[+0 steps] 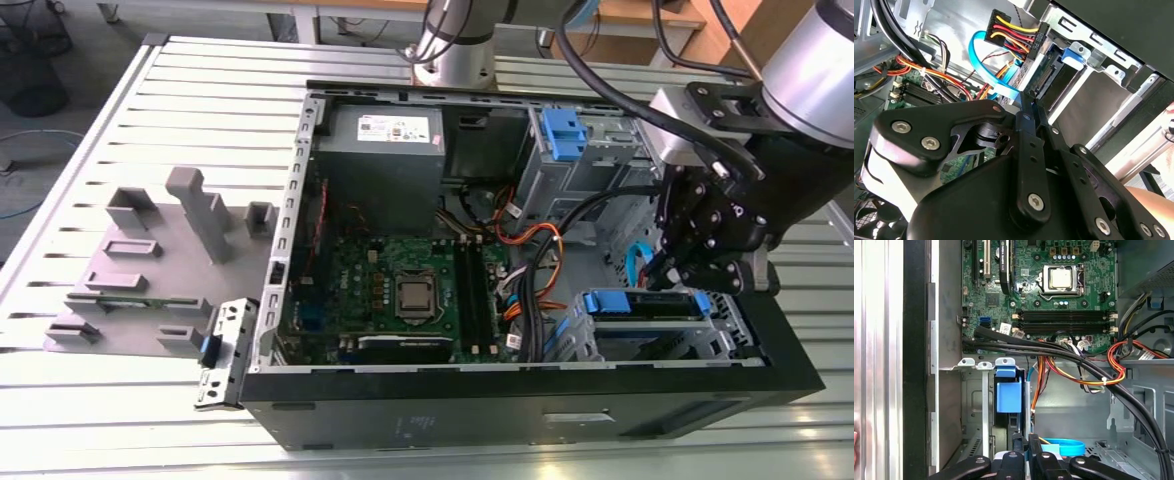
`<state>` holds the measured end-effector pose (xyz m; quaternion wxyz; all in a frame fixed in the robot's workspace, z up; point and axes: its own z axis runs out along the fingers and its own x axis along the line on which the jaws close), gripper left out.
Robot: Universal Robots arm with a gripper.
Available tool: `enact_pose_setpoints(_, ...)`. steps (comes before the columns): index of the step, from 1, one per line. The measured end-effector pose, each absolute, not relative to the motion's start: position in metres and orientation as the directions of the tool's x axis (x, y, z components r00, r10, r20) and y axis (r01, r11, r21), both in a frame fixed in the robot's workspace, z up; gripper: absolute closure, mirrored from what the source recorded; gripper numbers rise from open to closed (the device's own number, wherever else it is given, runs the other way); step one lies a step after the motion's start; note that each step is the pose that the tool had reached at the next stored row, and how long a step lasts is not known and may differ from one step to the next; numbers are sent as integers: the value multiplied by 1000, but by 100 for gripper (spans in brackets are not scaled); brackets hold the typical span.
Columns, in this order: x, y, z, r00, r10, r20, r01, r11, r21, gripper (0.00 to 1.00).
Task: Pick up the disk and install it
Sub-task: 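Insert the first disk wire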
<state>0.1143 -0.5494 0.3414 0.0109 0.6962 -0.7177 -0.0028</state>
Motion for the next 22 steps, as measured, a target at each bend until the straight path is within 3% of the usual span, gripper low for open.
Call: enact_pose_setpoints(22, 114, -556, 338, -30, -999, 11, -999, 31, 19, 84)
